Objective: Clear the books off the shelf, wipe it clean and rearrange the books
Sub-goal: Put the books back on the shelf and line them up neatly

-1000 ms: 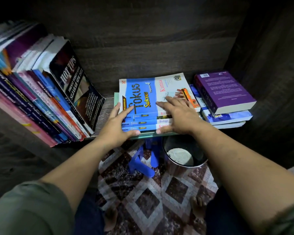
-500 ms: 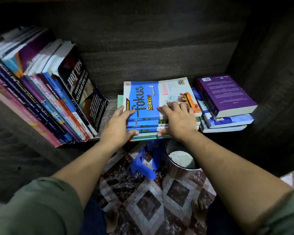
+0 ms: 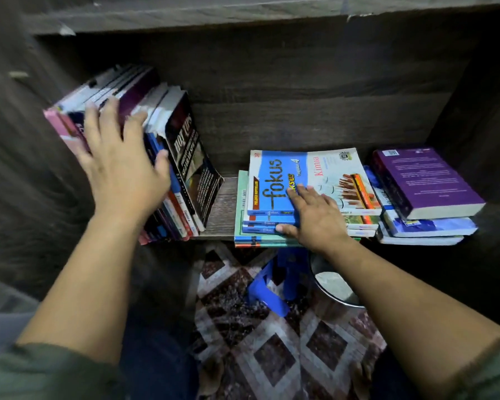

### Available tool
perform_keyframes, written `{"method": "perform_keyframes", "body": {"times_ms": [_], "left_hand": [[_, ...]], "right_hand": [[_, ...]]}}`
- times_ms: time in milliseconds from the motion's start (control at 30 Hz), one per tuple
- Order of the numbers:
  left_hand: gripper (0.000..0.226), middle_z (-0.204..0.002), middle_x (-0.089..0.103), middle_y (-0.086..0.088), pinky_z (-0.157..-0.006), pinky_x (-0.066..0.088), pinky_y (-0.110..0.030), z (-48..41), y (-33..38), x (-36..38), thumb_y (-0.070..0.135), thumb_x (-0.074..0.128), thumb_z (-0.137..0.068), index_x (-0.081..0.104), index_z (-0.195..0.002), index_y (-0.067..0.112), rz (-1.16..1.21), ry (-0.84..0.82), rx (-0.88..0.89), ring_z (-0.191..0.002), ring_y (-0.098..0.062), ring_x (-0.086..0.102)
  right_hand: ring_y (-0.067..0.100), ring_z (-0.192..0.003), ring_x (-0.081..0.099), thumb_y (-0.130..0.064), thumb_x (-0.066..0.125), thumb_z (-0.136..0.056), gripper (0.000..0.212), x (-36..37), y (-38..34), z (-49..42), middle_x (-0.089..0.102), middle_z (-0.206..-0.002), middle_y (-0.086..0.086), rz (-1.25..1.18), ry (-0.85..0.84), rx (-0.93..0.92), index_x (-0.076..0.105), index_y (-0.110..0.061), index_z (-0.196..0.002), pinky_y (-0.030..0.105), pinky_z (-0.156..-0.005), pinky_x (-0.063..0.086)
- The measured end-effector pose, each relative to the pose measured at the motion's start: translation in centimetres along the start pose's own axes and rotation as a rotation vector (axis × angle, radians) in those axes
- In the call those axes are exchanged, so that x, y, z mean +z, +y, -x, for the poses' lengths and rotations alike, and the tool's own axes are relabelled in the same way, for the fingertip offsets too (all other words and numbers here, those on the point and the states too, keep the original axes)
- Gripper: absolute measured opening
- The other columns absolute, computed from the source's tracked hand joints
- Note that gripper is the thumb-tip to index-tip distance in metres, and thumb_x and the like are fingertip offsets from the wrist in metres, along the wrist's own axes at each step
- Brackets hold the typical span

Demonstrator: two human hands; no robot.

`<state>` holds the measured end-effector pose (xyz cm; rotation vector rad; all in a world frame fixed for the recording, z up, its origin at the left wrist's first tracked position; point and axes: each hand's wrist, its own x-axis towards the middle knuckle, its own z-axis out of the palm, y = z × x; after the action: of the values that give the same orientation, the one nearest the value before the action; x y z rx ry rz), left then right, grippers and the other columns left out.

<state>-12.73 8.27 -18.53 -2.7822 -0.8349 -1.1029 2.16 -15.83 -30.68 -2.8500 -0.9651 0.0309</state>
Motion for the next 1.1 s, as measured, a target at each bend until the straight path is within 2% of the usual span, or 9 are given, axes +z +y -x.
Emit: {"method": "perform_keyframes", "body": {"times_ms": [267, 433, 533, 600, 700, 767, 867, 967, 1100], "left_hand": [[0.054, -0.155, 0.027, -0.012, -0.114, 0.016, -0.056, 0.3, -2.3, -0.5, 0.024, 0.055, -0.09, 0.041, -0.141, 0.013, 0.093, 0.118, 0.006, -0.146, -0.031, 0.017], [0.058, -0.157, 0.02, -0.011, -0.116, 0.013, -0.056, 0.3, -3.1, 0.3, 0.028, 0.056, -0.09, 0.038, -0.143, 0.013, 0.105, 0.065, 0.054, -0.147, -0.032, 0.008], [0.052, -0.156, 0.02, -0.012, -0.113, 0.014, -0.055, 0.3, -3.5, 0.7, 0.029, 0.056, -0.09, 0.045, -0.139, 0.015, 0.058, 0.077, 0.073, -0.147, -0.031, 0.007], [0.047, -0.155, 0.023, -0.011, -0.11, 0.019, -0.053, 0.2, -3.8, 0.8, 0.029, 0.059, -0.087, 0.051, -0.132, 0.018, 0.023, 0.084, 0.087, -0.146, -0.031, 0.01], [0.046, -0.153, 0.026, -0.009, -0.105, 0.023, -0.052, 0.0, -4.1, 1.0, 0.03, 0.066, -0.083, 0.056, -0.127, 0.023, 0.021, 0.066, 0.08, -0.145, -0.029, 0.012], [0.046, -0.151, 0.028, -0.007, -0.101, 0.025, -0.051, -0.2, -4.0, 1.0, 0.031, 0.069, -0.081, 0.058, -0.125, 0.025, 0.036, 0.063, 0.068, -0.144, -0.028, 0.015], [0.046, -0.148, 0.031, -0.005, -0.098, 0.029, -0.05, -0.3, -3.9, 1.0, 0.031, 0.072, -0.078, 0.06, -0.122, 0.025, 0.071, 0.069, 0.054, -0.143, -0.026, 0.017], [0.041, -0.146, 0.033, -0.005, -0.096, 0.034, -0.053, -0.3, -3.9, 0.9, 0.028, 0.07, -0.081, 0.061, -0.121, 0.022, 0.132, 0.083, 0.053, -0.142, -0.025, 0.018], [0.035, -0.147, 0.035, -0.006, -0.091, 0.039, -0.052, -0.2, -3.9, 1.0, 0.016, 0.055, -0.088, 0.059, -0.123, 0.017, 0.242, 0.127, 0.052, -0.143, -0.025, 0.021]], "right_hand": [[0.023, -0.133, 0.043, -0.058, 0.06, -0.084, 0.069, 0.4, -1.7, 1.5, 0.045, -0.147, 0.003, 0.039, 0.18, 0.011, 0.046, -0.022, -0.141, 0.036, -0.1, 0.031], [0.033, -0.095, 0.064, -0.047, 0.071, -0.08, 0.046, 0.4, -1.6, 0.9, 0.069, -0.105, 0.01, 0.134, 0.26, -0.075, 0.067, -0.01, -0.108, 0.038, -0.081, 0.047], [0.031, -0.071, 0.065, -0.033, 0.08, -0.072, 0.034, 0.1, -1.7, 0.6, 0.065, -0.078, 0.011, 0.161, 0.33, -0.139, 0.061, -0.008, -0.085, 0.033, -0.059, 0.051], [0.032, -0.079, 0.065, -0.029, 0.075, -0.077, 0.031, -0.4, -1.9, 0.5, 0.065, -0.086, 0.012, 0.156, 0.304, -0.144, 0.056, -0.009, -0.091, 0.035, -0.061, 0.051], [0.029, -0.109, 0.058, -0.032, 0.052, -0.093, 0.039, -1.1, -2.3, -0.5, 0.058, -0.123, 0.006, 0.226, 0.174, -0.13, 0.042, -0.017, -0.128, 0.037, -0.076, 0.049], [0.03, -0.109, 0.059, -0.027, 0.042, -0.099, 0.045, -2.1, -3.0, -1.1, 0.053, -0.133, 0.004, 0.27, 0.156, -0.107, 0.031, -0.023, -0.143, 0.038, -0.074, 0.049], [0.039, -0.095, 0.063, -0.025, 0.041, -0.098, 0.045, -5.1, -4.7, -2.2, 0.056, -0.129, 0.01, 0.128, 0.321, -0.035, 0.035, -0.019, -0.143, 0.043, -0.071, 0.048], [0.046, -0.095, 0.06, -0.022, 0.046, -0.095, 0.046, -8.4, -7.9, -3.4, 0.057, -0.127, 0.014, -0.141, 0.48, -0.031, 0.038, -0.018, -0.141, 0.046, -0.075, 0.044], [0.039, -0.097, 0.06, -0.018, 0.046, -0.092, 0.047, -9.6, -13.8, -4.6, 0.063, -0.121, 0.011, -0.589, 0.732, -0.083, 0.045, -0.018, -0.139, 0.042, -0.079, 0.044]]}}
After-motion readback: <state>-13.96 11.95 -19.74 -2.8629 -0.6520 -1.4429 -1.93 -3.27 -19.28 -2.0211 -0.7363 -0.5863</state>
